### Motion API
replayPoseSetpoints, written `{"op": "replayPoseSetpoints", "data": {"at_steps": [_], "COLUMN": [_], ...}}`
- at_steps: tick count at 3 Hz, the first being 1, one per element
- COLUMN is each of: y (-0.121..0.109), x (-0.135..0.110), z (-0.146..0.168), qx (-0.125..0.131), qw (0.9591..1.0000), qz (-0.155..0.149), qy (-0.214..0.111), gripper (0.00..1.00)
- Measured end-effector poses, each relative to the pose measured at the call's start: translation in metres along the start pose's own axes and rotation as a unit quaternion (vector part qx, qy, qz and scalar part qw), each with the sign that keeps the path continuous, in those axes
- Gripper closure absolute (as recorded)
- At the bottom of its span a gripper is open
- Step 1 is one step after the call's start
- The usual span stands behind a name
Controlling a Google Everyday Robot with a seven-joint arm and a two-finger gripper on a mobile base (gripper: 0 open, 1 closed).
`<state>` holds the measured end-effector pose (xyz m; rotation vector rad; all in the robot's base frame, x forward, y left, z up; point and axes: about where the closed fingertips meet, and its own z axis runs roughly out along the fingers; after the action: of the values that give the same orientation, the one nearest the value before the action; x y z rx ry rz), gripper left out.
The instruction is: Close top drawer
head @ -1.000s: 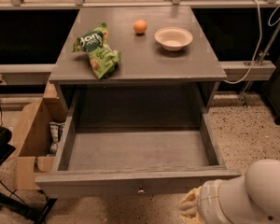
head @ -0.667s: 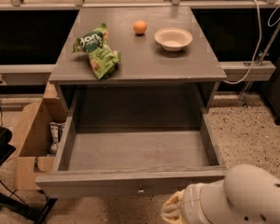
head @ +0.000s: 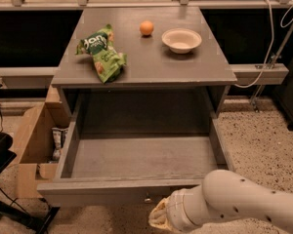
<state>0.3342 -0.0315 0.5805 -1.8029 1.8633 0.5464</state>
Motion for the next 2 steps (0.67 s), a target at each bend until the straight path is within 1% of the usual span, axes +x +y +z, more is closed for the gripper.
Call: {"op": "replayPoseSetpoints", "data": {"at_steps": [1,2], "y": [-0.022,-0.053], "x": [0.009,0.021], "z": [0.031,0.046], "qx": [-0.014,-0.012], "qw": [0.9998,0.9995], "qz": [0.010,0.028], "qy": [-0.008,-0.013], "gripper": [1.00,1.00]}}
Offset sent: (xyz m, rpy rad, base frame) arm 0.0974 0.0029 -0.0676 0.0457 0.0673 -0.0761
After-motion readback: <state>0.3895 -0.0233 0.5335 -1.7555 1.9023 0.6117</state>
